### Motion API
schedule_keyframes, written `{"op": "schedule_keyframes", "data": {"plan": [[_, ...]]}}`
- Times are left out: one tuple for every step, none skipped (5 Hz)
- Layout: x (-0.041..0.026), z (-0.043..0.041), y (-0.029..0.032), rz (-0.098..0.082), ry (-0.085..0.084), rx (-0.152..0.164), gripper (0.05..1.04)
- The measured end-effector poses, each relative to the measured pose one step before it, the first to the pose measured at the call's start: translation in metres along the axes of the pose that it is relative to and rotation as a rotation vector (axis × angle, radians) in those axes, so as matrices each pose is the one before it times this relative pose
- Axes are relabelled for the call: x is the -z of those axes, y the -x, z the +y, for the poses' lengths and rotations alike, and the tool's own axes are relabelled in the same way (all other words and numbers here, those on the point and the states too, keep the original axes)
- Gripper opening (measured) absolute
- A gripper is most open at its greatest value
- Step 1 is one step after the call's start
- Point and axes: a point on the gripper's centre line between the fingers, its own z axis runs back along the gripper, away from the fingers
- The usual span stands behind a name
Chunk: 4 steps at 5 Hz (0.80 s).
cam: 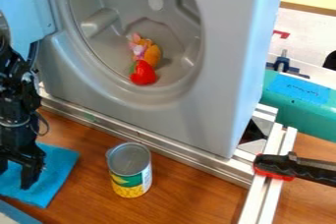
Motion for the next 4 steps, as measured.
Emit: {"op": "schedule_keyframes", "data": {"plan": [[0.01418, -0.00213, -0.00973, -0.0112, 0.0109, 0.0228, 1.001], [0.00299, -0.00112, -0.00334, 0.0001, 0.0054, 0.0055, 1.001], [-0.00208, -0.00894, -0.00582, -0.0129, 0.0228, 0.0362, 1.001], [-0.01022, -0.01904, -0.02277, -0.0838, 0.0656, 0.0112, 1.001]]}}
